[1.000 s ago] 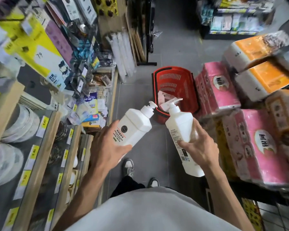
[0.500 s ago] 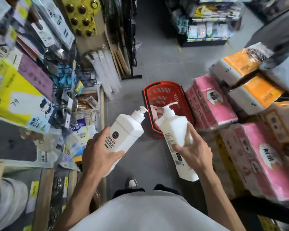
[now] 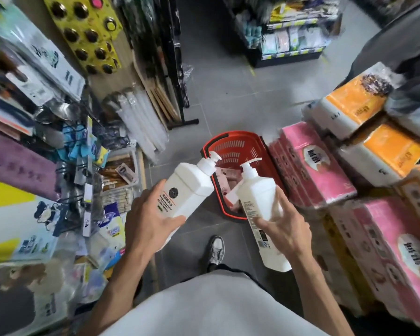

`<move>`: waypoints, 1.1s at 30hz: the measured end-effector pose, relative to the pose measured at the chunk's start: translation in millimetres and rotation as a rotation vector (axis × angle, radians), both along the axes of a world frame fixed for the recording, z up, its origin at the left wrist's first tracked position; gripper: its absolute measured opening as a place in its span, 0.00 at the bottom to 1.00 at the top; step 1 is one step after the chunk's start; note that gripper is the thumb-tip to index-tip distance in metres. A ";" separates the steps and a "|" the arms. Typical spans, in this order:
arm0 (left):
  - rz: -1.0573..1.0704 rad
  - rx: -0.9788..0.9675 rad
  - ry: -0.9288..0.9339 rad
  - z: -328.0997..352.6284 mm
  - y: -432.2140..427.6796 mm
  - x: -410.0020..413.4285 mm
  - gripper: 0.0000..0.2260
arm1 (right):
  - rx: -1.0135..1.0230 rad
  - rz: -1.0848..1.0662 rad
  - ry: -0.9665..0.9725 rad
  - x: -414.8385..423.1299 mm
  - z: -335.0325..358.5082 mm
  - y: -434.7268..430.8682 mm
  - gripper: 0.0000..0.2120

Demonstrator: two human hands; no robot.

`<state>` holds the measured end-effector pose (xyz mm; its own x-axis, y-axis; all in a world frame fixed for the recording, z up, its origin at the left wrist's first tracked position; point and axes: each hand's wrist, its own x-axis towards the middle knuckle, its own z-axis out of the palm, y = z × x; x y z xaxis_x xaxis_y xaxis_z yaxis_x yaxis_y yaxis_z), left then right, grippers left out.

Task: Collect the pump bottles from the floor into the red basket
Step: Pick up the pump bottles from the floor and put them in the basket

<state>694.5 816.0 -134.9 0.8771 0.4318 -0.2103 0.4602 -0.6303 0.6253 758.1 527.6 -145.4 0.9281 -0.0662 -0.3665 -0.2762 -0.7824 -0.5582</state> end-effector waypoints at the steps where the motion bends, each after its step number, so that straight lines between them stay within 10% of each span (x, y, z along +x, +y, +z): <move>1: -0.010 0.003 0.001 1.6 2.0 11.3 0.41 | 0.013 0.002 0.007 11.2 -0.7 1.9 0.49; 15: -0.164 0.105 -0.016 -4.2 25.2 180.4 0.42 | 0.043 -0.066 0.004 137.3 0.3 26.5 0.51; 33: -0.801 0.099 -0.012 -30.0 58.3 444.2 0.41 | -0.030 -0.702 0.032 236.7 -14.7 94.0 0.49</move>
